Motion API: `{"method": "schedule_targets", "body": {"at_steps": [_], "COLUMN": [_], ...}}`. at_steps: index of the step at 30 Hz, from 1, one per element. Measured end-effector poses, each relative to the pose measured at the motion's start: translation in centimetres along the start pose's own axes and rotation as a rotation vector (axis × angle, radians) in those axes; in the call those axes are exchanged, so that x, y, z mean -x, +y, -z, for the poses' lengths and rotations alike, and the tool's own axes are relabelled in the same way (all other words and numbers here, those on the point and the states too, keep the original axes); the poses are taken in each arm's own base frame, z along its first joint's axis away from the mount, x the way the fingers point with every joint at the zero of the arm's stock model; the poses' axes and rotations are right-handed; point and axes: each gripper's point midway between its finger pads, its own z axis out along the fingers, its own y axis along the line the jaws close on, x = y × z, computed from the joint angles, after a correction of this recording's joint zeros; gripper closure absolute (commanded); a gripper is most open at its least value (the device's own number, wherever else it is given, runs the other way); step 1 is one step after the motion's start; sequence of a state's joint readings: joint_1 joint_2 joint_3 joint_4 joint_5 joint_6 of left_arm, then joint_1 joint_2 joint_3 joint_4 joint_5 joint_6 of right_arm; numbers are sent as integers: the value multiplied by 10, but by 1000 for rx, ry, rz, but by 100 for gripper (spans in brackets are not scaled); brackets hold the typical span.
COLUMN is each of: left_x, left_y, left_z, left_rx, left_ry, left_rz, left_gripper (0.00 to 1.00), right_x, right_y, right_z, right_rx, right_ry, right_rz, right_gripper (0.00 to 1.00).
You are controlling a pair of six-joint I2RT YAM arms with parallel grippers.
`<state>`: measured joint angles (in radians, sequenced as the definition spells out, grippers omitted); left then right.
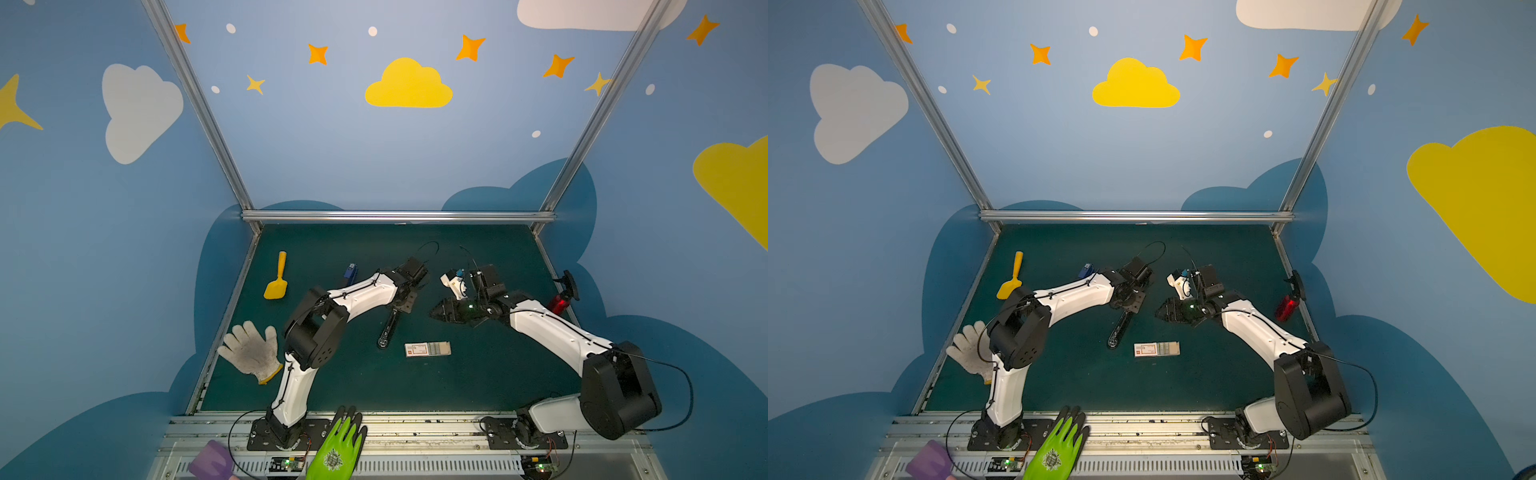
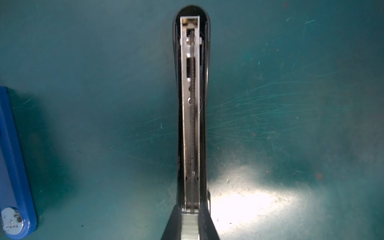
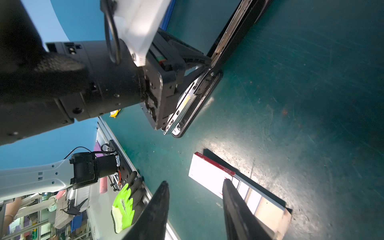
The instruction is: Load the staples into the stapler
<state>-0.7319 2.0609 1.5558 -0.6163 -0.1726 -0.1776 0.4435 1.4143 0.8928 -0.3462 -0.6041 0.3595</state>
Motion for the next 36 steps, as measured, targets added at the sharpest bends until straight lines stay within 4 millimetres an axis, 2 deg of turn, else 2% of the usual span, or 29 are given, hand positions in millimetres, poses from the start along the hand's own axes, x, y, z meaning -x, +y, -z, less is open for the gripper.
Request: {"method": "schedule_targets", "body": {"at_steps": [22,36], "left_x": [6,4], "left_y": [1,0], "left_z": [4,-1], "left_rx": [16,16], "left_ry": [-15,-10], "left_rz": [-3,-4], "left_gripper": [85,85], "right_x": [-2,-2], "right_y": [-3,-3], "right_z": [-1,-1], "right_rx": [1,2], "right_ry": [0,1], "right_rz": [-6,-6], "right_gripper": [57,57]}}
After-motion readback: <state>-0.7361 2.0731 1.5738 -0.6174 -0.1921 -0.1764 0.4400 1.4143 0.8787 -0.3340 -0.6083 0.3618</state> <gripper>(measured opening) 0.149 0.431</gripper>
